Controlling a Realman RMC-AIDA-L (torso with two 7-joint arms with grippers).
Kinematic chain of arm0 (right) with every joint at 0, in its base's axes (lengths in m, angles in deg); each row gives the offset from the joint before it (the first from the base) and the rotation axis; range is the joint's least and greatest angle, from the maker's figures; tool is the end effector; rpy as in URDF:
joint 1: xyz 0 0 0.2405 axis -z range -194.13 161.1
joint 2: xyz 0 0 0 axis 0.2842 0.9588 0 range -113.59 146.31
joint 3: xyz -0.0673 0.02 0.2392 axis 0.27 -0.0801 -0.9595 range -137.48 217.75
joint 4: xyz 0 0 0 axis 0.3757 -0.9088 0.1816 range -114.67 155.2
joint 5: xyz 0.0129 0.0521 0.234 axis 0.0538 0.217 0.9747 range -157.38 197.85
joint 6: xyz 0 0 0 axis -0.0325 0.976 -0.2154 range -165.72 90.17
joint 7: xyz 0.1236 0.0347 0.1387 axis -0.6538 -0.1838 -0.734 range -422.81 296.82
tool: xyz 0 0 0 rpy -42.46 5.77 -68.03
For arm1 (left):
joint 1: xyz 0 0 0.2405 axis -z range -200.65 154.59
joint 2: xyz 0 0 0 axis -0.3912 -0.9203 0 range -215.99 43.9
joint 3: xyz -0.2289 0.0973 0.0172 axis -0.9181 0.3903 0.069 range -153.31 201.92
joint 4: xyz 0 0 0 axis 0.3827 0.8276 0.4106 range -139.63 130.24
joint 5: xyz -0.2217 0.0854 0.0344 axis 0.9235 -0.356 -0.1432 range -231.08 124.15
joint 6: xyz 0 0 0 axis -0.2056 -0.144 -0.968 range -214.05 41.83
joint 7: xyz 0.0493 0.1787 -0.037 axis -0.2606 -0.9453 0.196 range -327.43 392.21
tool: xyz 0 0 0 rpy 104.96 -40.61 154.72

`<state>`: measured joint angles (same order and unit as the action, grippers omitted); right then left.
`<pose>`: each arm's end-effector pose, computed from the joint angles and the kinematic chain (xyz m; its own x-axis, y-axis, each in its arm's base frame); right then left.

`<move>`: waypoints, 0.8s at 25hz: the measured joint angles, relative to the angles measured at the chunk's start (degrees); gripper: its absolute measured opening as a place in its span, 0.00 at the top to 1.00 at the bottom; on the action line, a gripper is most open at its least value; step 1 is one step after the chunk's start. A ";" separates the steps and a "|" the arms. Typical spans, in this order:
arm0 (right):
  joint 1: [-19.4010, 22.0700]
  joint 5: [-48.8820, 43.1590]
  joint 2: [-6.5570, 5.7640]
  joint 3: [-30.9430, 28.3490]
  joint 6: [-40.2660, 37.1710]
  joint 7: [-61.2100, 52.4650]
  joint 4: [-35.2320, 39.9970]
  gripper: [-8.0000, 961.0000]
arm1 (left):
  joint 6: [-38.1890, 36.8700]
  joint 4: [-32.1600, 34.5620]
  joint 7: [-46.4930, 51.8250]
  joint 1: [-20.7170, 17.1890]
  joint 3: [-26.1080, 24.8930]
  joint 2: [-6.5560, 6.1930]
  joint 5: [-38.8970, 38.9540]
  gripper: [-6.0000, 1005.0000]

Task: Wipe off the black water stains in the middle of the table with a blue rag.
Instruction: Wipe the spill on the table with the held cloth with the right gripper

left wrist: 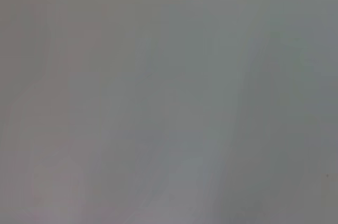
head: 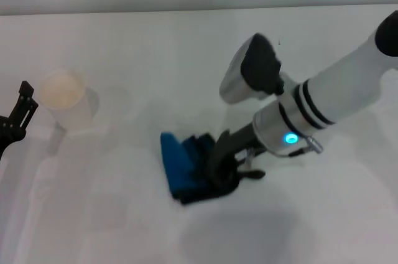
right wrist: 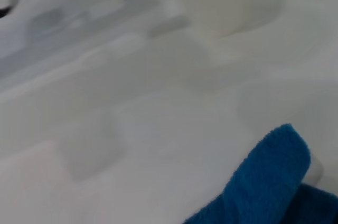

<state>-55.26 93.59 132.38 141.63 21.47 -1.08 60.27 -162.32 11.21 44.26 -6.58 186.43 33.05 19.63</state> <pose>0.2204 0.3644 -0.1646 0.8539 -0.5158 0.0695 -0.5073 -0.8546 -0.1108 -0.3355 0.3149 -0.0676 0.5680 -0.0099 0.8229 0.8055 -0.1986 -0.5584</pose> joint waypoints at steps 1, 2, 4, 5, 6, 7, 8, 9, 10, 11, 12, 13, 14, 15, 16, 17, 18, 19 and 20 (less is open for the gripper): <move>-0.06 0.33 0.07 0.42 1.70 0.36 0.12 0.92 | 0.00 -0.01 0.00 0.02 -0.03 0.00 0.02 0.13; -0.15 0.71 0.13 0.89 3.49 0.92 0.20 0.92 | 0.00 -0.07 0.00 0.02 -0.05 0.00 0.04 0.13; -0.43 1.42 0.17 1.80 7.08 2.16 0.17 0.92 | 0.00 -0.24 0.00 0.06 -0.06 0.00 0.07 0.13; -0.56 1.60 0.18 2.15 8.22 2.54 0.12 0.92 | 0.00 -0.30 0.00 0.08 -0.06 0.00 0.09 0.13; -0.70 1.70 0.18 2.59 9.32 2.85 0.09 0.92 | 0.01 -0.34 0.00 0.09 -0.06 0.00 0.11 0.13; -0.77 1.79 0.18 2.97 10.03 3.14 0.11 0.92 | 0.01 -0.34 0.00 0.09 -0.06 0.00 0.13 0.13; -0.85 1.94 0.18 3.47 10.68 3.47 0.17 0.92 | 0.01 -0.34 0.00 0.09 -0.06 0.02 0.13 0.13; -0.90 2.34 0.17 3.88 10.70 3.75 0.12 0.92 | 0.01 -0.34 0.00 0.09 -0.06 0.04 0.13 0.13; -0.93 2.86 0.18 4.24 10.53 3.99 0.07 0.92 | 0.01 -0.34 0.00 0.09 -0.06 0.06 0.14 0.13; -0.87 3.58 0.19 4.43 9.86 4.22 0.01 0.92 | 0.01 -0.35 0.00 0.09 -0.06 0.07 0.13 0.13; -0.76 4.19 0.19 4.36 8.76 4.42 -0.02 0.92 | 0.01 -0.35 0.00 0.08 -0.06 0.08 0.14 0.13; -0.62 4.80 0.18 4.25 7.75 4.59 -0.06 0.92 | 0.01 -0.35 0.00 0.08 -0.06 0.08 0.14 0.13; -0.40 5.37 0.13 4.10 6.28 4.77 -0.05 0.92 | 0.01 -0.35 0.00 0.07 -0.06 0.09 0.14 0.13; -0.26 5.76 0.10 4.03 4.59 4.90 -0.06 0.92 | 0.01 -0.35 0.00 0.07 -0.06 0.09 0.13 0.13; -0.18 6.01 0.04 3.98 2.90 4.95 -0.06 0.92 | 0.02 -0.35 0.00 0.07 -0.06 0.09 0.13 0.13; -0.20 5.97 0.02 3.97 1.46 4.90 -0.21 0.92 | 0.02 -0.35 0.00 0.07 -0.06 0.09 0.13 0.13; -0.29 5.91 0.00 3.97 -0.06 4.81 -0.49 0.92 | 0.01 -0.34 0.00 0.07 -0.06 0.09 0.14 0.13; -0.46 5.88 -0.04 3.96 -1.56 4.69 -0.83 0.92 | 0.01 -0.31 0.00 0.07 -0.06 0.09 0.13 0.13; -0.58 5.91 -0.12 3.93 -2.95 4.59 -1.04 0.92 | 0.02 -0.26 0.00 0.05 -0.06 0.09 0.13 0.13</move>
<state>-55.84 99.49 132.26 145.56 18.52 3.51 59.22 -162.31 10.95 44.26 -6.53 186.37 33.14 19.76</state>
